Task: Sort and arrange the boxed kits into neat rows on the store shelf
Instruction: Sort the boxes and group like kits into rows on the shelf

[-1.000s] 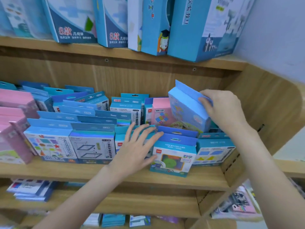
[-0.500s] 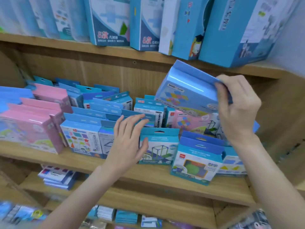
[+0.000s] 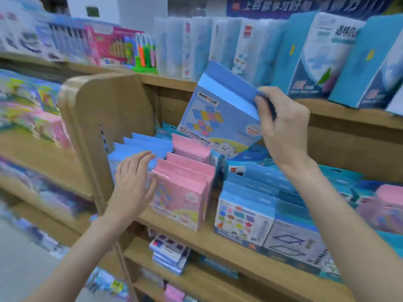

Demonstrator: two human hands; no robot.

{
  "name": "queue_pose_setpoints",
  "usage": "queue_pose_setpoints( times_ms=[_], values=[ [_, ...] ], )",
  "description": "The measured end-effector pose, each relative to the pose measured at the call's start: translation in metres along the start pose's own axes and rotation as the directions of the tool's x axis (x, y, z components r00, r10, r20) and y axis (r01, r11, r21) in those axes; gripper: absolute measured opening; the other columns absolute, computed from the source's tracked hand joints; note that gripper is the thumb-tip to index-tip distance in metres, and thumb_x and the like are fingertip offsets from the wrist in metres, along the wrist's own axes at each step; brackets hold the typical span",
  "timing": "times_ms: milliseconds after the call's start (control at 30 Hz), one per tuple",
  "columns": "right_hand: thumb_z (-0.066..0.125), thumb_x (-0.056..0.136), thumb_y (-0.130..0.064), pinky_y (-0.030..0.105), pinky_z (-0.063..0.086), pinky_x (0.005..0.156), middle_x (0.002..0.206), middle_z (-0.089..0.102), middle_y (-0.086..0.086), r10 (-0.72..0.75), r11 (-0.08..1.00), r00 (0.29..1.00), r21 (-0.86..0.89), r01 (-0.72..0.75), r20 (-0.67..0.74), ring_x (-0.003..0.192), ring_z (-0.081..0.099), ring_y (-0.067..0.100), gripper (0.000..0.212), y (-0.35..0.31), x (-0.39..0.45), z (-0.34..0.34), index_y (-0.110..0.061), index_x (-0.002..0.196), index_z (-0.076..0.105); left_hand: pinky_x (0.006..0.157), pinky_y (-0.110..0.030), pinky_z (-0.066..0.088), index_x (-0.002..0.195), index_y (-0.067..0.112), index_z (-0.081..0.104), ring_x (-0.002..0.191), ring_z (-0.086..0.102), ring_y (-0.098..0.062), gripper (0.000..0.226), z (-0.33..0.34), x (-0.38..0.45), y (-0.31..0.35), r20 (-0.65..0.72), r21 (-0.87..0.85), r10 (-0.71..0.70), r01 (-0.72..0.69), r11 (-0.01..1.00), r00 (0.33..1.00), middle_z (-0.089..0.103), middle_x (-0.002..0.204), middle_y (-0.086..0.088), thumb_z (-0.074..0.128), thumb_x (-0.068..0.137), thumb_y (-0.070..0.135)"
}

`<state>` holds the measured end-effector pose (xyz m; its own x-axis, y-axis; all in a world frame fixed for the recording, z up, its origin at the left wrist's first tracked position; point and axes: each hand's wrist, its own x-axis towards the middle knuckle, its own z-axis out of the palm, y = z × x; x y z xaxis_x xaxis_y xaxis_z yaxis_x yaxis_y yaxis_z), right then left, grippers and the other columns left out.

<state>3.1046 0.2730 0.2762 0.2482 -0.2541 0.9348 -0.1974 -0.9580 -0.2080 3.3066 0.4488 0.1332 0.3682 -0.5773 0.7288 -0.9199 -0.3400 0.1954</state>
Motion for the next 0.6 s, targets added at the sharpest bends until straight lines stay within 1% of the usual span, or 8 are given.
queue_pose_setpoints(
  times_ms=[100, 167, 233, 333, 433, 500, 567, 600],
  values=[
    [0.052, 0.091, -0.014, 0.016, 0.026, 0.056, 0.067, 0.051, -0.001, 0.095, 0.994, 0.995, 0.053, -0.094, -0.015, 0.062, 0.036, 0.007, 0.016, -0.029, 0.005, 0.047, -0.003, 0.091, 0.063, 0.095, -0.035, 0.029, 0.119, -0.001, 0.049, 0.109, 0.043, -0.027, 0.046, -0.011, 0.007, -0.061, 0.086, -0.029, -0.028, 0.030, 0.999, 0.996, 0.054, 0.120, -0.018, 0.037, 0.081, 0.024],
    [0.053, 0.090, -0.011, 0.010, 0.028, 0.056, 0.064, 0.047, 0.000, 0.152, 0.984, 0.988, 0.100, -0.149, -0.020, 0.061, 0.035, 0.008, 0.014, -0.050, 0.005, 0.068, -0.003, 0.086, 0.063, 0.095, -0.031, 0.029, 0.118, -0.003, 0.048, 0.109, 0.042, -0.027, 0.047, -0.018, 0.006, -0.087, 0.115, -0.107, -0.056, 0.068, 0.992, 0.992, 0.052, 0.118, -0.020, 0.036, 0.080, 0.022],
    [0.053, 0.090, -0.011, 0.009, 0.030, 0.058, 0.063, 0.049, 0.001, 0.193, 0.969, 0.980, 0.151, -0.197, 0.037, 0.062, 0.039, 0.010, 0.013, -0.069, 0.002, 0.083, -0.005, 0.084, 0.063, 0.093, -0.028, 0.032, 0.118, -0.003, 0.047, 0.109, 0.043, -0.025, 0.043, -0.025, -0.005, -0.105, 0.112, -0.183, -0.087, 0.107, 0.977, 0.990, 0.050, 0.116, -0.018, 0.038, 0.080, 0.018],
    [0.053, 0.088, -0.014, 0.014, 0.031, 0.058, 0.064, 0.054, -0.005, 0.187, 0.955, 0.960, 0.190, -0.228, 0.209, 0.063, 0.046, 0.009, 0.013, -0.091, -0.007, 0.109, -0.009, 0.083, 0.063, 0.089, -0.031, 0.039, 0.118, 0.003, 0.045, 0.106, 0.047, -0.025, 0.042, -0.032, -0.026, -0.124, 0.078, -0.284, -0.107, 0.125, 0.951, 0.991, 0.046, 0.115, -0.011, 0.037, 0.080, 0.018],
    [0.050, 0.087, -0.020, 0.032, 0.039, 0.060, 0.066, 0.062, 0.004, 0.142, 0.966, 0.901, 0.140, -0.216, 0.409, 0.062, 0.052, 0.018, 0.017, -0.107, -0.033, 0.146, -0.010, 0.084, 0.064, 0.088, -0.031, 0.042, 0.119, 0.012, 0.041, 0.104, 0.050, -0.024, 0.039, -0.034, -0.036, -0.138, 0.028, -0.341, -0.145, 0.146, 0.929, 0.989, 0.039, 0.117, -0.003, 0.037, 0.081, 0.018],
    [0.047, 0.087, -0.022, 0.036, 0.045, 0.053, 0.065, 0.065, 0.007, 0.090, 0.993, 0.868, 0.025, -0.117, 0.488, 0.061, 0.057, 0.027, 0.020, -0.117, -0.056, 0.170, -0.010, 0.084, 0.063, 0.091, -0.025, 0.041, 0.120, 0.011, 0.040, 0.105, 0.049, -0.020, 0.037, -0.035, -0.037, -0.140, 0.012, -0.371, -0.142, 0.137, 0.918, 0.990, 0.038, 0.120, -0.003, 0.040, 0.084, 0.017],
    [0.051, 0.084, -0.016, 0.033, 0.046, 0.045, 0.060, 0.063, 0.004, -0.004, 0.992, 0.863, -0.104, 0.066, 0.505, 0.060, 0.059, 0.026, 0.016, -0.121, -0.079, 0.193, -0.009, 0.077, 0.063, 0.097, -0.024, 0.038, 0.124, 0.009, 0.040, 0.111, 0.046, -0.018, 0.040, -0.032, -0.039, -0.141, 0.032, -0.360, -0.102, 0.107, 0.927, 0.994, 0.037, 0.125, -0.006, 0.044, 0.085, 0.018],
    [0.056, 0.080, -0.011, 0.033, 0.046, 0.048, 0.058, 0.062, 0.003, -0.052, 0.975, 0.864, -0.160, 0.151, 0.500, 0.064, 0.059, 0.025, 0.009, -0.119, -0.089, 0.202, -0.010, 0.074, 0.062, 0.102, -0.022, 0.035, 0.126, 0.009, 0.038, 0.115, 0.044, -0.018, 0.044, -0.029, -0.041, -0.141, 0.054, -0.329, -0.072, 0.085, 0.941, 0.996, 0.037, 0.127, -0.008, 0.048, 0.084, 0.019]
  ],
)
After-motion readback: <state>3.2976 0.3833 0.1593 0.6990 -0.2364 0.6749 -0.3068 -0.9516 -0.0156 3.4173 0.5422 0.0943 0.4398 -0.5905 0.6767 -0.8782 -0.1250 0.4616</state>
